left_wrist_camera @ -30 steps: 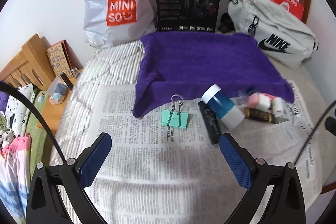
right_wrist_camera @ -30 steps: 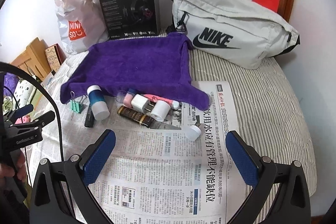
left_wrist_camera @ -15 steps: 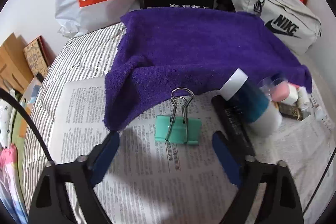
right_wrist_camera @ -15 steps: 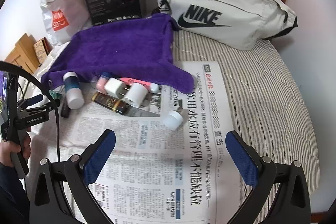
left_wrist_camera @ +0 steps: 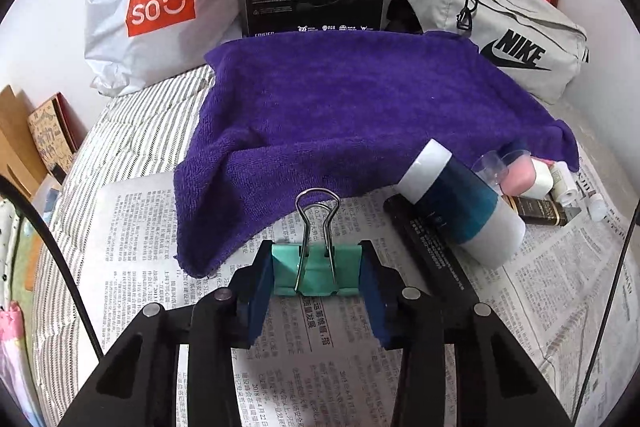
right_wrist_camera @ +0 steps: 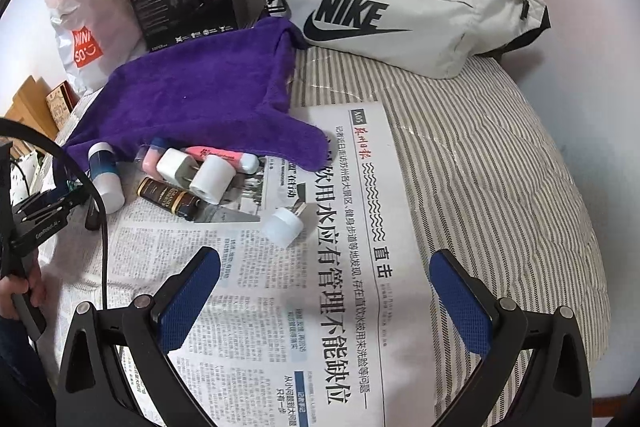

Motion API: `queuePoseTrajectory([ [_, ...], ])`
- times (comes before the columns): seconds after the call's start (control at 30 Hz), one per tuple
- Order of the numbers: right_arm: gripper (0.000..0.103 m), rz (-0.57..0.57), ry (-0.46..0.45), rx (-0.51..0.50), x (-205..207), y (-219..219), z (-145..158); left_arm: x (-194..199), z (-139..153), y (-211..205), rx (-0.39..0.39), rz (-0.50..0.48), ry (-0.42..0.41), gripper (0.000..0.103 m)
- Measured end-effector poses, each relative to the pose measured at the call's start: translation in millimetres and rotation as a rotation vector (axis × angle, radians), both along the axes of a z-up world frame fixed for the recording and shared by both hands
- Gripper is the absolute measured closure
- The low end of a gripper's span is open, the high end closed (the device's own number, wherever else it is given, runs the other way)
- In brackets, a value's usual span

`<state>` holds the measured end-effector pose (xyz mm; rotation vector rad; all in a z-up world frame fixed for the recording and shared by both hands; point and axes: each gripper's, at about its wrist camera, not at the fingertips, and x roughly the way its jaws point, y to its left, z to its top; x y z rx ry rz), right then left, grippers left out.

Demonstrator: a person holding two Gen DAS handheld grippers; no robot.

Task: Organize rigid objects
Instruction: 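Grasp the mint-green binder clip with the left tool while the right tool grasps the white USB light, then place the clip on the purple towel with the left tool while the right tool places the USB light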

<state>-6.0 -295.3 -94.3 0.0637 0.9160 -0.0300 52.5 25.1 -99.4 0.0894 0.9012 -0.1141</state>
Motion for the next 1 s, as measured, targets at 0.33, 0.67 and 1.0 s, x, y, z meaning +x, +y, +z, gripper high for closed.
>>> queuePoseTrajectory([
  [0.33,0.008,0.018,0.018,0.027,19.3,1.0,-23.2,-1.7,-1.0,-2.1,0.005,-0.002,-0.004,0.064],
  [0.67,0.051,0.031,0.016,-0.026,43.1,25.0,-41.5,-2.0,-0.9,-3.9,0.004,-0.001,-0.005,0.063],
  [1.0,0.074,0.082,0.027,-0.041,40.7,23.1,-40.1,-2.3,-1.4,-3.3,0.0,0.007,-0.004,0.063],
])
